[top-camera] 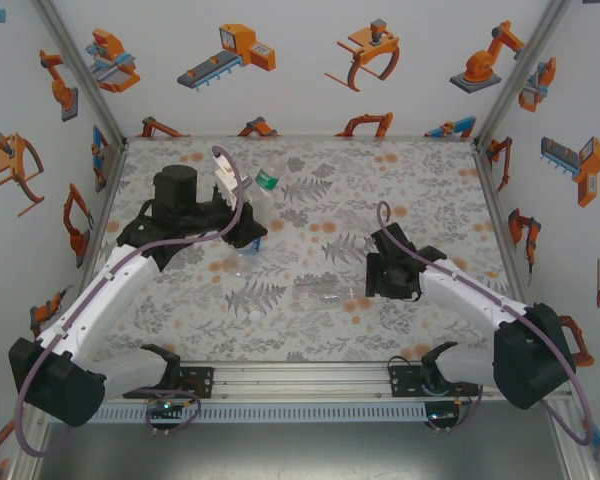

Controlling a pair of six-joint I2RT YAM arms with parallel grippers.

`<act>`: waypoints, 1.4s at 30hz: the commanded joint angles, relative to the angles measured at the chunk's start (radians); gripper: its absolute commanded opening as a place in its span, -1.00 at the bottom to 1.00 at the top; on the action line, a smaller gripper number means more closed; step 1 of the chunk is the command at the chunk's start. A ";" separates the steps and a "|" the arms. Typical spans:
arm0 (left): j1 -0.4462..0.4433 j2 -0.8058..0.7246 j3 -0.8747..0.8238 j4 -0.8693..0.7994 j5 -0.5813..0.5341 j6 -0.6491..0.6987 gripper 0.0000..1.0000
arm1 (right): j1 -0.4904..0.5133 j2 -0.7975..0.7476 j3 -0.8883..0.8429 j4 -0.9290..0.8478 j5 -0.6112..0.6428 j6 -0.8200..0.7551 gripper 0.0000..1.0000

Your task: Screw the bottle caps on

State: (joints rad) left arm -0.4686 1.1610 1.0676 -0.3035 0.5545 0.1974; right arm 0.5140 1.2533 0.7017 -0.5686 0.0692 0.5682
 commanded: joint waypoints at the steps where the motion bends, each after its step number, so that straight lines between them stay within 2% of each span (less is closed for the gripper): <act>1: 0.007 0.001 -0.008 0.025 -0.007 0.010 -1.00 | 0.010 0.041 -0.010 0.056 0.011 0.030 0.14; 11: 0.005 0.022 -0.005 0.029 -0.006 0.002 -1.00 | 0.017 0.117 -0.014 0.104 0.036 0.030 0.09; 26: 0.007 0.040 0.003 0.023 -0.005 0.000 -1.00 | 0.017 0.141 0.016 0.099 0.057 0.015 -0.14; 34: 0.006 0.042 -0.001 0.014 -0.050 0.019 -1.00 | 0.017 0.208 0.192 0.018 0.082 -0.045 -0.14; 42: 0.007 0.036 -0.002 -0.008 -0.145 0.059 -1.00 | 0.028 0.384 0.445 -0.027 0.043 -0.092 -0.14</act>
State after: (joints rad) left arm -0.4686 1.2003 1.0653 -0.3084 0.4473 0.2211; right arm 0.5278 1.5890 1.0771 -0.5503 0.1204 0.5087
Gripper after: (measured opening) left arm 0.553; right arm 0.436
